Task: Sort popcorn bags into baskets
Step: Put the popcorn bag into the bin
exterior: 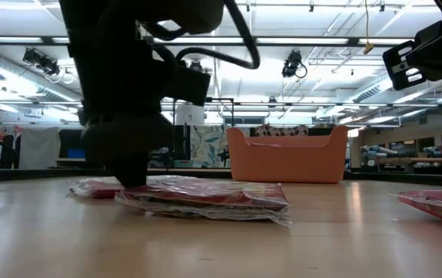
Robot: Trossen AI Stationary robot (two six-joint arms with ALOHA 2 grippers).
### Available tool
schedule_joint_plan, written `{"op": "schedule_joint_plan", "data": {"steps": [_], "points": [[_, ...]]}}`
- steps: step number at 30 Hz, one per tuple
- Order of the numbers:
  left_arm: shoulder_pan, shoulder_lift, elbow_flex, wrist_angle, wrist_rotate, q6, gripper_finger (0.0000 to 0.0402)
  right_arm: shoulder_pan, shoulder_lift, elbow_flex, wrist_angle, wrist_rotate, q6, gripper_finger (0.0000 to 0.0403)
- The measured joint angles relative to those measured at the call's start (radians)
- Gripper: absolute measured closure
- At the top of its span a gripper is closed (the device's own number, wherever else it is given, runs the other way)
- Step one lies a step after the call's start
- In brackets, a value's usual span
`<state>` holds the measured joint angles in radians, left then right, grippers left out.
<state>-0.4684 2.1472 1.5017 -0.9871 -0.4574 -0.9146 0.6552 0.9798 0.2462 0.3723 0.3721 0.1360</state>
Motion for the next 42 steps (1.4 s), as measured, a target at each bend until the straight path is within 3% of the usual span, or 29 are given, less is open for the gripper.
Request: {"op": "schedule_joint_plan", "data": {"steps": [8, 14, 24, 33, 42], "points": [[0.0, 0.011, 0.001, -0.084, 0.02, -0.016, 0.0308, 0.0, 0.0, 0.0, 0.0, 0.0, 0.0, 0.0355], [-0.002, 0.013, 0.0, -0.135, 0.04, 0.018, 0.039, 0.0, 0.0, 0.0, -0.001, 0.0, 0.0, 0.0355], [-0.001, -0.053, -0.002, -0.149, 0.043, 0.028, 0.0398, 0.0, 0.017, 0.0, 0.021, -0.029, -0.004, 0.0355], [-0.002, -0.099, -0.001, -0.125, 0.058, 0.031, 0.04, 0.0, 0.27, 0.024, 0.3, 0.087, -0.12, 0.0355], [0.005, -0.154, -0.001, -0.097, 0.033, 0.101, 0.0401, -0.106, 0.571, 0.263, 0.292, 0.143, -0.26, 0.031]]}}
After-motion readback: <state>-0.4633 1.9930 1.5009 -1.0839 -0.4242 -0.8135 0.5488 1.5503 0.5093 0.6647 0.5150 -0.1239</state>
